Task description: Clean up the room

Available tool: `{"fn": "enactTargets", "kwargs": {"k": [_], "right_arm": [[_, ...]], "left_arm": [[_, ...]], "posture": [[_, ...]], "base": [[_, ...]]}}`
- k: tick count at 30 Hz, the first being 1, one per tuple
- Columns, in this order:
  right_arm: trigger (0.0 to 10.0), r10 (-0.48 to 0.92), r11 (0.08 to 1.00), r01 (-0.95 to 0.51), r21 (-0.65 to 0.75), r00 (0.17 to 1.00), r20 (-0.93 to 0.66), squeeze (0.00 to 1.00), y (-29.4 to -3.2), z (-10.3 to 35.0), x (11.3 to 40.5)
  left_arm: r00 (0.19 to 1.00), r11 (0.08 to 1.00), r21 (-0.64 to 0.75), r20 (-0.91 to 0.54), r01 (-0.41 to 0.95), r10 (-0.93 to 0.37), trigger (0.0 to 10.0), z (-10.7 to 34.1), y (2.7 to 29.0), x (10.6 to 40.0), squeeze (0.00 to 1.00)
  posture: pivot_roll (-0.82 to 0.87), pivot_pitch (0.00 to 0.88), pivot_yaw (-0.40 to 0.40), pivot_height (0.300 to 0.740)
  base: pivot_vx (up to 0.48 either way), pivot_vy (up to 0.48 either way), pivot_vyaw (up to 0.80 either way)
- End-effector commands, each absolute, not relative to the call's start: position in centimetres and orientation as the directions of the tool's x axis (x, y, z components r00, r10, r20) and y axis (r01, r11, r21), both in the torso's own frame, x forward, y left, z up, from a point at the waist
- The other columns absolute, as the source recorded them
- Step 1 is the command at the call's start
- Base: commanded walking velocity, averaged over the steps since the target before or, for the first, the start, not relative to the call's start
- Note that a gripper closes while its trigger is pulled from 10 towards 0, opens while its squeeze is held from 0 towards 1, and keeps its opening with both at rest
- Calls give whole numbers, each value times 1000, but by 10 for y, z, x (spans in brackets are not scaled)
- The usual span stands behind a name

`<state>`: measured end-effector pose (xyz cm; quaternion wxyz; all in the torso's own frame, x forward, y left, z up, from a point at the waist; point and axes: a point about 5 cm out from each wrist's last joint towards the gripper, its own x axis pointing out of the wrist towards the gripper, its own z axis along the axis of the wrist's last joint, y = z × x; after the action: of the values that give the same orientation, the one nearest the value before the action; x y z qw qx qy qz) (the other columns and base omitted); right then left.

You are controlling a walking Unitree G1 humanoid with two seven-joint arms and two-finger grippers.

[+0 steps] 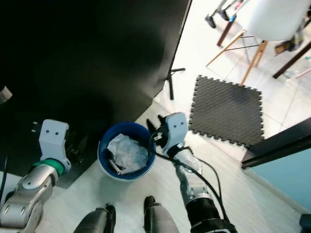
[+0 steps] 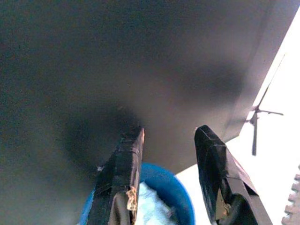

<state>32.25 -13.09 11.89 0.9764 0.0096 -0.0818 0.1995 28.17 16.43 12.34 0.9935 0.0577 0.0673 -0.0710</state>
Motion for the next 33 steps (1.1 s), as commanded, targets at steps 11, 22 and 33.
{"fn": "enactTargets", "kwargs": {"k": [11, 22, 33], "right_arm": [[10000, 361, 926, -373, 62, 922, 140, 0, -114, 118, 322], [10000, 378, 917, -390, 83, 916, 134, 0, -106, 121, 324], [10000, 375, 919, -385, 84, 920, 115, 0, -107, 118, 320]], "left_arm": [[988, 984, 122, -98, 130, -119, 10000, 125, 154, 300, 0], [992, 985, 123, -62, 120, -113, 10000, 123, 144, 296, 0], [992, 985, 120, -60, 120, -114, 10000, 121, 142, 297, 0]], "posture": [[-39, 104, 26, 740], [-20, 112, 24, 740], [-31, 116, 25, 740]], "base": [[0, 0, 0], [-255, 0, 0], [-298, 0, 0]]}}
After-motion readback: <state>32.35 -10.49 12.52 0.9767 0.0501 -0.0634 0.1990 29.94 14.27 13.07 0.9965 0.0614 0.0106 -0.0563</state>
